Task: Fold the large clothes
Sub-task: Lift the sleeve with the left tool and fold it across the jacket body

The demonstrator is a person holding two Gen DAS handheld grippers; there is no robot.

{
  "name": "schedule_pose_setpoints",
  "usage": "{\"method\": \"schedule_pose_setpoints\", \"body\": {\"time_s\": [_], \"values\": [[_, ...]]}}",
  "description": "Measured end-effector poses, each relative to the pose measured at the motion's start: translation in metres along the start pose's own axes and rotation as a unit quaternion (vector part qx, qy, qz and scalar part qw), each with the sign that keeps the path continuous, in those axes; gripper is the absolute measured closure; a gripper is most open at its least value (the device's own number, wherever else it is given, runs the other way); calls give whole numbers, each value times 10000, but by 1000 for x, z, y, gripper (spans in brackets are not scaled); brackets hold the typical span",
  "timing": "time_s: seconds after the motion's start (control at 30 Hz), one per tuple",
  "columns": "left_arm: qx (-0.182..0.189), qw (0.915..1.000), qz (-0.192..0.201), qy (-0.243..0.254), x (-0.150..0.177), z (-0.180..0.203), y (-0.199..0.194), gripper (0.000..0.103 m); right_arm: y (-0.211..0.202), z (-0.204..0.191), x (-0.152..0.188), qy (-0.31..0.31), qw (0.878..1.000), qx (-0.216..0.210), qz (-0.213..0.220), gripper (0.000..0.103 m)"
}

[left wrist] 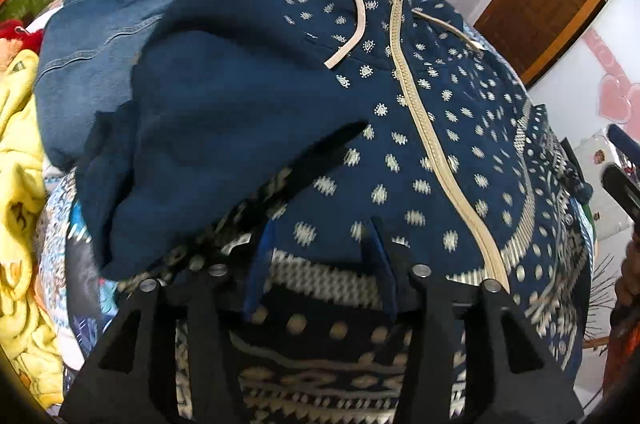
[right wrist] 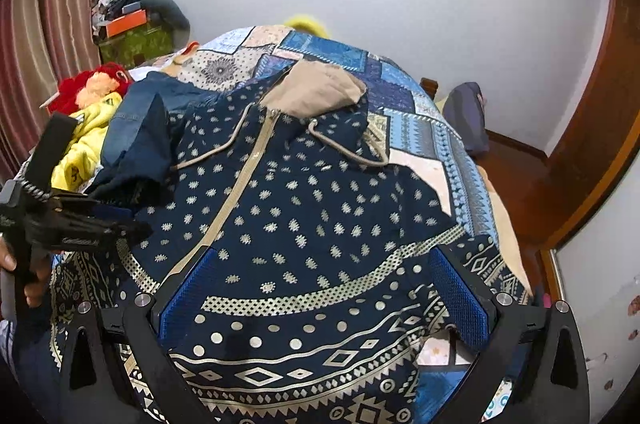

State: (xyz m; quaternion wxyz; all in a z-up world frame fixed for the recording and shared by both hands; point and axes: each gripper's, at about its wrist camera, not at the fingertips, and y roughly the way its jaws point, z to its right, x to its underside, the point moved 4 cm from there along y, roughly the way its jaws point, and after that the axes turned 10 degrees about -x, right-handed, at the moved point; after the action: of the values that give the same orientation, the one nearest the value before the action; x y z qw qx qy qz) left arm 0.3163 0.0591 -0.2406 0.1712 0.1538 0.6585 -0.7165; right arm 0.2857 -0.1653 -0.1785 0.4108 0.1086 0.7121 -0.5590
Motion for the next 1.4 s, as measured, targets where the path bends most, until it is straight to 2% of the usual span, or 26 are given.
{"method": "schedule_pose_setpoints", "body": {"time_s": [0.1, 0.17, 0.23, 0.3, 0.5, 0.63, 0.7, 0.8, 0.9, 0.97, 1.0, 1.07, 1.1, 1.13, 1.17, 1.2, 1.27, 1.4], "values": [[7, 9999, 152, -64, 5, -15, -23, 54, 4, -4, 0, -28, 10000, -7, -34, 0], [-42, 9992, 358, -158, 4, -31, -42, 48, 6, -6, 0, -34, 10000, -16, -37, 0], [-155, 9972, 624, -385, 2, -53, -59, 35, 8, -8, -1, -21, 10000, -38, -35, 0], [-252, 9947, 765, -632, -2, -76, -67, 31, 11, -10, -2, 9, 10000, -60, -44, 0], [-508, 9858, 507, -1520, -5, -149, -46, 31, 20, -14, -3, 141, 9997, -132, -136, 0], [-399, 9826, 153, -1808, 0, -164, -10, 31, 26, -15, -2, 102, 9997, -77, -216, 0], [-82, 9791, -56, -2031, 3, -165, 8, 31, 28, -15, -2, 76, 9997, -26, -249, 0], [181, 9765, 10, -2146, 3, -158, 13, 31, 30, -14, -1, 52, 9996, 21, -289, 0], [297, 9798, 192, -1969, -3, -144, 10, 31, 35, -12, 0, 40, 9994, 25, -354, 0], [330, 9820, 156, -1853, -7, -138, 14, 31, 38, -12, 1, 40, 9992, 24, -394, 0], [310, 9833, 101, -1790, -9, -135, 18, 33, 40, -12, 2, 43, 9991, 19, -413, 0], [96, 9867, -51, -1622, -10, -129, 29, 49, 44, -12, 3, 69, 9990, 2, -448, 0], [-118, 9878, -139, -1545, -10, -128, 36, 67, 45, -13, 4, 95, 9989, -20, -463, 0], [-271, 9876, -178, -1535, -11, -130, 39, 77, 45, -14, 5, 120, 9988, -49, -475, 0], [-378, 9866, -177, -1579, -12, -132, 40, 81, 46, -15, 5, 144, 9986, -93, -492, 0], [-451, 9854, -124, -1637, -11, -136, 38, 91, 46, -16, 6, 149, 9986, -115, -502, 0], [-592, 9838, 54, -1690, -13, -142, 27, 94, 45, -18, 6, 118, 9986, -139, -501, 0], [-948, 9797, 748, -1600, -28, -147, -26, 95, 38, -20, 3, -10, 9992, -88, -394, 0]]}}
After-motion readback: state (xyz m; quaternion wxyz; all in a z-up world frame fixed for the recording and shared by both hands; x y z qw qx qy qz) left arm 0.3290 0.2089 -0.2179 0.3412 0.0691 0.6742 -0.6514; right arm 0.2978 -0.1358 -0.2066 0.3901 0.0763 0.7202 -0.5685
